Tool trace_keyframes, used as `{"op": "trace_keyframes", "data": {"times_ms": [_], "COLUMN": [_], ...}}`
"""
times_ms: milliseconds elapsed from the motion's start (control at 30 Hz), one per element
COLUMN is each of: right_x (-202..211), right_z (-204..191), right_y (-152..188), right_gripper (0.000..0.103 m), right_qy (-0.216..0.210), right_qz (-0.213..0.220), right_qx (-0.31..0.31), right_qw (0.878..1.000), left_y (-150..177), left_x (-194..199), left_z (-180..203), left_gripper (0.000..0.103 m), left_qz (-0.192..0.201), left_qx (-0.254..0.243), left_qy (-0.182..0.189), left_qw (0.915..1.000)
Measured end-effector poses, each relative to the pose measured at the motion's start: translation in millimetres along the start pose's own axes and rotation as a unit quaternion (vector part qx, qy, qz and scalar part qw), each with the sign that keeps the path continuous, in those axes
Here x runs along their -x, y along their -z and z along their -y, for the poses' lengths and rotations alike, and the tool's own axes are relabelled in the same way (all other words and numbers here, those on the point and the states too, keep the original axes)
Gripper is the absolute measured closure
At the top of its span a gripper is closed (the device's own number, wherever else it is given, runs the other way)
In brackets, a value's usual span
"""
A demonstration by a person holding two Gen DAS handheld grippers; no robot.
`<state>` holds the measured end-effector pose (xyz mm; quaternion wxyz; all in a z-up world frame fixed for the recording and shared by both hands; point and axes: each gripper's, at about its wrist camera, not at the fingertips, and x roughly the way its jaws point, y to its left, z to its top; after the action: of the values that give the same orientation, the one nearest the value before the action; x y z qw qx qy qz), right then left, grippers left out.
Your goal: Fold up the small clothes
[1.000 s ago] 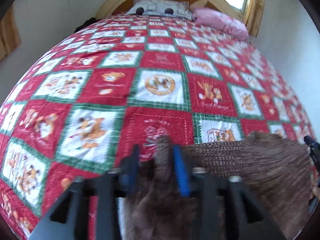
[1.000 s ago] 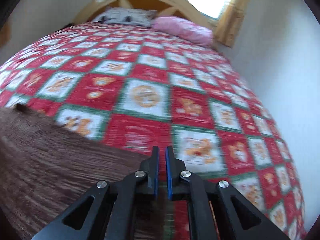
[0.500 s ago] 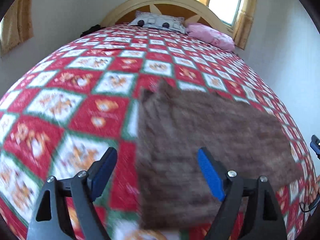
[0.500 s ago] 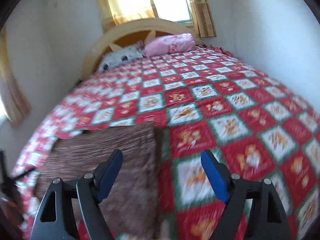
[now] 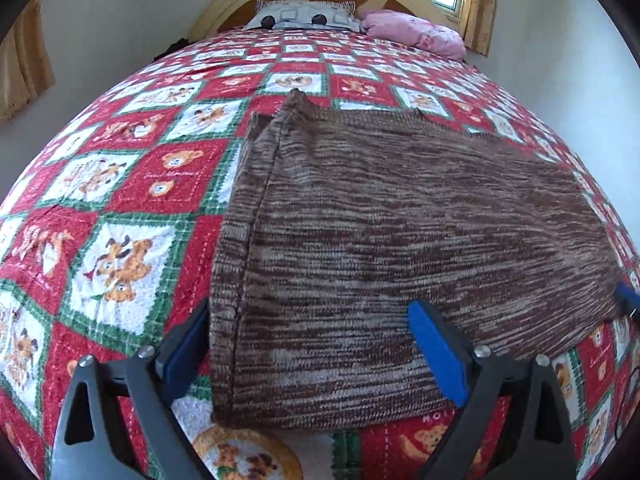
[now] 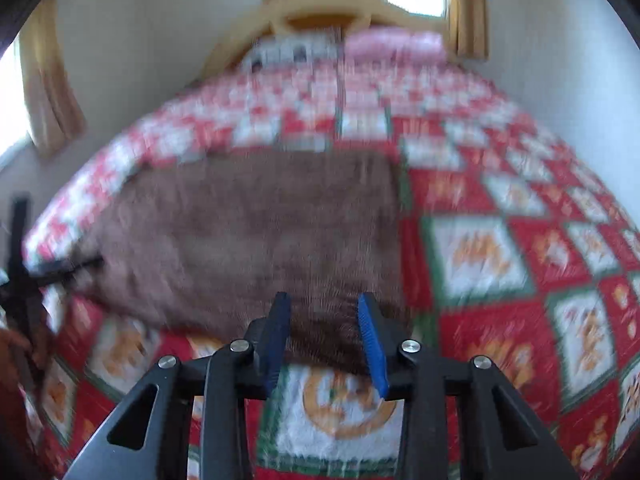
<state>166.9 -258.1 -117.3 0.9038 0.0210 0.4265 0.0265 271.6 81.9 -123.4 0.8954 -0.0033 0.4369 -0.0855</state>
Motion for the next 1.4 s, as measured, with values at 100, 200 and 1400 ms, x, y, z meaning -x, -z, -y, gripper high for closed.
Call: {"op": "trace_keyframes", "data": {"times_ms": [100, 200, 1400], "right_x": [9, 13, -66], "right_z": [5, 5, -87], "right_y": [9, 10, -54], "right_gripper": [0.067, 0.067, 0.068], "right_qy": [-0.005, -0.007, -0.135], "right_qz": [0.009, 0.003, 0.016], "right_qx": [-0.006, 0.003, -0.037], "right_qw": [1.0, 1.0, 0.99], "left_y": [5, 10, -34], "left_x": [3, 8, -18], "left_z": [-8, -10, -63], "left_gripper": [0.006, 0.006, 0.08], "left_qz": [-0.001, -0.004, 0.008], "left_qx": [0.015, 0.015, 0.157], "left_qy": [0.005, 0.006, 0.112], "left_qw": [0.9999, 0.9999, 0.9812]}}
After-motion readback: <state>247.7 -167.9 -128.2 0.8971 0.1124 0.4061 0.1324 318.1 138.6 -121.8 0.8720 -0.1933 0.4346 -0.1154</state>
